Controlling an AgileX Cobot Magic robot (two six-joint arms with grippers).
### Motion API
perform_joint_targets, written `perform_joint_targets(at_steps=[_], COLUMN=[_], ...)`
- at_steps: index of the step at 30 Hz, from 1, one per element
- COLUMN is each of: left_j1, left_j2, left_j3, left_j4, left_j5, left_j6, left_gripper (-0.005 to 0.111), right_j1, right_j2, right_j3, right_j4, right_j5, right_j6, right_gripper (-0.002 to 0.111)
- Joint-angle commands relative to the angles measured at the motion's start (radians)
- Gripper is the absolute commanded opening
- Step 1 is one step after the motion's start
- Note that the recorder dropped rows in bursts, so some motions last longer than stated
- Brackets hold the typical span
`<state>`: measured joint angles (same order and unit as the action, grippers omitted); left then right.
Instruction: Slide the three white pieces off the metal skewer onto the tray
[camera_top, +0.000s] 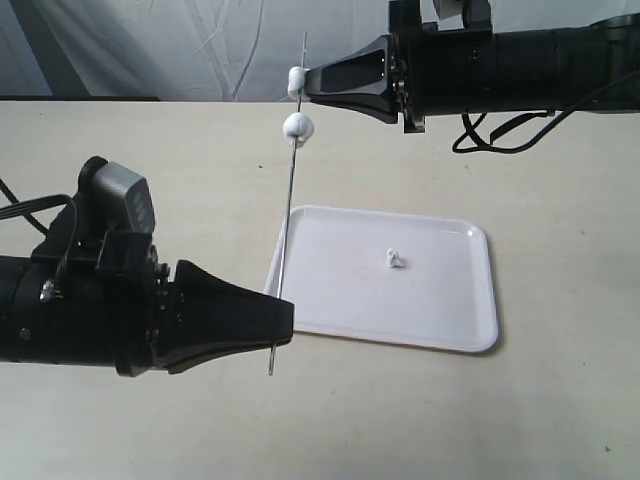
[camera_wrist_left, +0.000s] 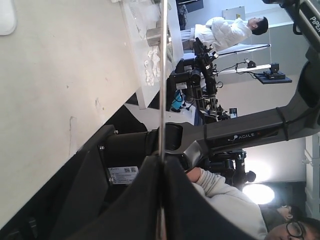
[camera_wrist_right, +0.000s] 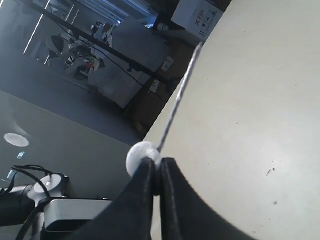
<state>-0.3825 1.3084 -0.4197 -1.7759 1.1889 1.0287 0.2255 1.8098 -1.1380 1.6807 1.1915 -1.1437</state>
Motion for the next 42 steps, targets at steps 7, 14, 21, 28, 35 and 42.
perform_joint_targets(at_steps=[7, 14, 21, 28, 35, 42], left_j1=[-0.010, -0.010, -0.010, -0.010, -0.010, -0.010], left_j2=[-0.005, -0.005, -0.005, -0.005, -0.005, -0.005], left_j3=[-0.001, -0.001, -0.001, -0.001, -0.001, -0.001], left_j4=[0.031, 0.031, 0.060, 0.065, 0.068, 0.068], left_j5=[0.032, 0.032, 0.032, 0.032, 0.032, 0.032], left_j6=[-0.008, -0.044, -0.075, -0.087, -0.086, -0.086], left_gripper=[0.000, 0.000, 0.000, 0.000, 0.000, 0.000], right_j1=[-0.005, -0.005, -0.005, -0.005, -0.005, -0.005], right_j2=[-0.010, -0.010, -0.010, -0.008, -0.008, -0.004], right_j3=[-0.003, -0.005, -0.009, -0.049, -0.064, -0.064], right_j4=[0.058, 0.064, 0.064, 0.064, 0.064, -0.164], right_j5=[-0.117, -0.148, -0.216, -0.276, -0.406, -0.484], right_j6=[-0.015, -0.034, -0.058, -0.058, -0.066, -0.086], right_gripper=[-0.001, -0.001, -0.001, -0.001, -0.001, -0.001])
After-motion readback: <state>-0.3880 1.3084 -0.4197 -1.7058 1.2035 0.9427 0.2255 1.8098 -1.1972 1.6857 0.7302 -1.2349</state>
